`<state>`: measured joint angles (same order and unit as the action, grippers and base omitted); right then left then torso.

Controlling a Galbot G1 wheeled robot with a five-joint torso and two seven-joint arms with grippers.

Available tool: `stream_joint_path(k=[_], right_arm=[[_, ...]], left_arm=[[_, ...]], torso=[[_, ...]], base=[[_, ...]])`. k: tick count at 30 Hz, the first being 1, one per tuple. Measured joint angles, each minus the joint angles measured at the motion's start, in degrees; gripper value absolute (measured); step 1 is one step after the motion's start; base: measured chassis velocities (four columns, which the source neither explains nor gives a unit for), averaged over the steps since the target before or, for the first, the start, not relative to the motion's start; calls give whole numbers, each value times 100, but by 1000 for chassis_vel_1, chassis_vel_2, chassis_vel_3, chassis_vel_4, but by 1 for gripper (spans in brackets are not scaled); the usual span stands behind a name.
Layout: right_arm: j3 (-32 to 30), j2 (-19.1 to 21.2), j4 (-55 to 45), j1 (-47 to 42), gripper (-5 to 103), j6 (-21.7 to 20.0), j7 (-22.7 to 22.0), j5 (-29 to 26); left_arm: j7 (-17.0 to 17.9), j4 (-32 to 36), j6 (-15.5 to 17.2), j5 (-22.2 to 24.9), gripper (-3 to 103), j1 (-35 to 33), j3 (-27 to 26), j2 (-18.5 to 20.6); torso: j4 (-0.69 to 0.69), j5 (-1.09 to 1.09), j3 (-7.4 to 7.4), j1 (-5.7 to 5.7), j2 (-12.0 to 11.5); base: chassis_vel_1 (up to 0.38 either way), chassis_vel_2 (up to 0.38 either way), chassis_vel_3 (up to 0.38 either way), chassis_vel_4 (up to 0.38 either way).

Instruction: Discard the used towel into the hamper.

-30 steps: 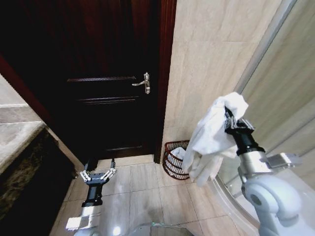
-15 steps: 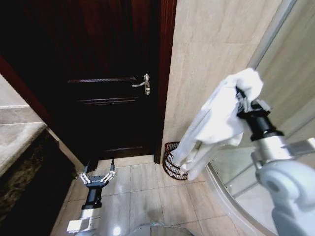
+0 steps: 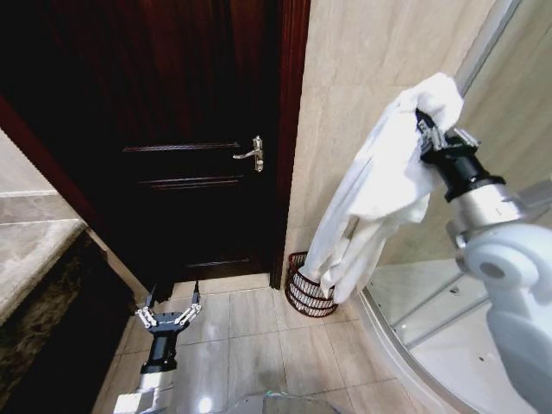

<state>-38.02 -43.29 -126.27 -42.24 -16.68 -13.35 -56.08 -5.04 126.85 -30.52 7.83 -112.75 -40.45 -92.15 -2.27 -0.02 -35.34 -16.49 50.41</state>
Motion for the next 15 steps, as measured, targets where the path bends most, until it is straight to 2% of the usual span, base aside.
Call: stream_joint_path(k=[7,15], right_arm=[[238,-18,555,234,9,106,258,-109],[1033,-476,1491,806,9,346,425,-218]], left_arm=[[-8,-76,-147,-52,100,39,74,0],[-24,-74,-152,-173,100,89,148,1]], torso=[[1,1,-74,-70,145],[-2,2,-80,-84,163]], base=[[0,0,0,0],[0,0,0,0]])
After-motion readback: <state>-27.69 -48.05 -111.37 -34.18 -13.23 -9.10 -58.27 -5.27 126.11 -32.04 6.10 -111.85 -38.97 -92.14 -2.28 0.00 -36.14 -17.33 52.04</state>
